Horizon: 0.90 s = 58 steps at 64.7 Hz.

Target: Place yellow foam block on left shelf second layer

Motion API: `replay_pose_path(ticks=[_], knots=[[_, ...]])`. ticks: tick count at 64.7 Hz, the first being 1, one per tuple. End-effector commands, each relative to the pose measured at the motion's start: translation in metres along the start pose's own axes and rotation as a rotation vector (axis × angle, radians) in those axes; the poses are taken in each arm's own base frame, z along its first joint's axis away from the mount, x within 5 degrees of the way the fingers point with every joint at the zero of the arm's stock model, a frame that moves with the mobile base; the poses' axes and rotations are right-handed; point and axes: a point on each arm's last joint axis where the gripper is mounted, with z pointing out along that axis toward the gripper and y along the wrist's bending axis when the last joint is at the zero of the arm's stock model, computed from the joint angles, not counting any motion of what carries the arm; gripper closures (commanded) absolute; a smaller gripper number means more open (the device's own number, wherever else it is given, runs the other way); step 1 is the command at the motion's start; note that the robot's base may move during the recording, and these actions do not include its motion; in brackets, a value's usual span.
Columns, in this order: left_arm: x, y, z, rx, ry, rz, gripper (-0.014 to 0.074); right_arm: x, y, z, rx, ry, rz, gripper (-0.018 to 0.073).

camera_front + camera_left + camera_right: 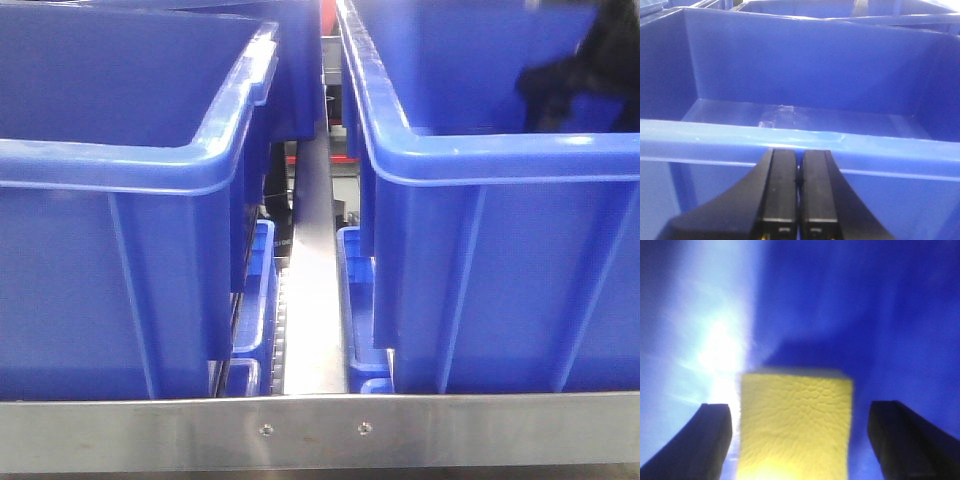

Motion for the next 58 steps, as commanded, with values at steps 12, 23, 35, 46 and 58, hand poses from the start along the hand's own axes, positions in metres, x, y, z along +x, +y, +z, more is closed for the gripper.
replay_pose_path(ticks=[12, 23, 35, 46, 58], knots=[[0.001, -0.001, 0.001, 0.018, -0.052, -0.006, 0.046, -0.018, 0.006, -0.084, 0.012, -0.218, -0.027, 0.0055], [0.001, -0.001, 0.001, 0.018, -0.052, -0.006, 0.046, -0.008, 0.011, -0.12, 0.004, -0.24, -0.037, 0.0375], [0.001, -0.001, 0.001, 0.018, -0.052, -0.006, 0.046, 0.021, 0.017, -0.157, 0.012, -0.366, -0.023, 0.0495], [0.001, -0.001, 0.001, 0.018, -0.052, -0.006, 0.046, 0.073, 0.02, -0.172, 0.033, -0.471, -0.016, 0.0494], [0.001, -0.001, 0.001, 0.018, -0.052, -0.006, 0.046, 0.14, 0.024, -0.177, 0.048, -0.559, -0.013, 0.0494]])
